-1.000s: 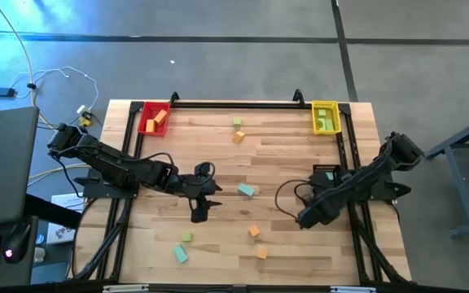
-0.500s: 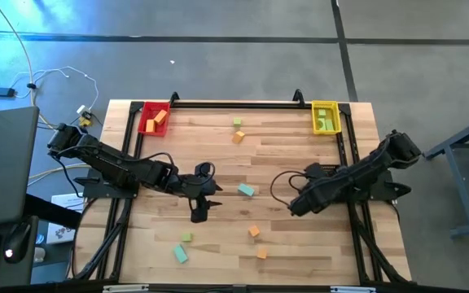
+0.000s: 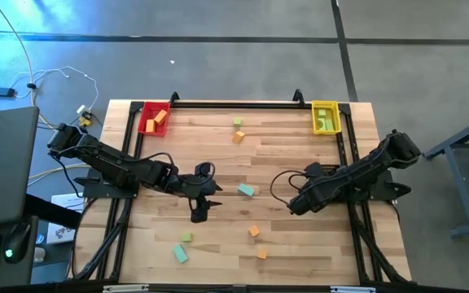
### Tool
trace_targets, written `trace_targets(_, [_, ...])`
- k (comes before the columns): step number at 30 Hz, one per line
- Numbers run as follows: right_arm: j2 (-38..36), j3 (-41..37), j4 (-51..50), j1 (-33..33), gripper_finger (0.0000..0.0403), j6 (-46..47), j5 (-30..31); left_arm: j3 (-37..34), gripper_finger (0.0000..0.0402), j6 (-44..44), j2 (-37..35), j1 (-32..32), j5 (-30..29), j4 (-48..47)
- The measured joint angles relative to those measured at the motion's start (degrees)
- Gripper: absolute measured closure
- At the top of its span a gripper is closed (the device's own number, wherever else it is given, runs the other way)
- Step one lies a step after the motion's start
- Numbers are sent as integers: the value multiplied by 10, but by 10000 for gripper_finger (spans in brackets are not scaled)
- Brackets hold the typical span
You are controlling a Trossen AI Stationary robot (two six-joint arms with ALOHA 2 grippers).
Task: Sort & place blocks by color
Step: Put the blue block into the black bin, then put the yellow block into the red bin
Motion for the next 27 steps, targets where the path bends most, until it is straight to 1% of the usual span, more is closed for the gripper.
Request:
trace_targets(6, [0, 0, 0, 0, 258, -5, -13, 0, 190, 0, 0, 0, 0, -1])
trace_targets(12, [0, 0, 0, 0, 258, -5, -14, 0, 190, 24, 0, 0, 0, -4])
trace_targets(18, [0, 0, 0, 0, 256, -6, -14, 0, 190, 25, 0, 0, 0, -10])
trace_targets(24, [0, 0, 2, 0, 227, -8, -13, 0, 190, 37, 0, 0, 0, -11])
trace_targets(27, [0, 0, 2, 0, 215, -8, 4, 0, 190, 45, 0, 0, 0, -11])
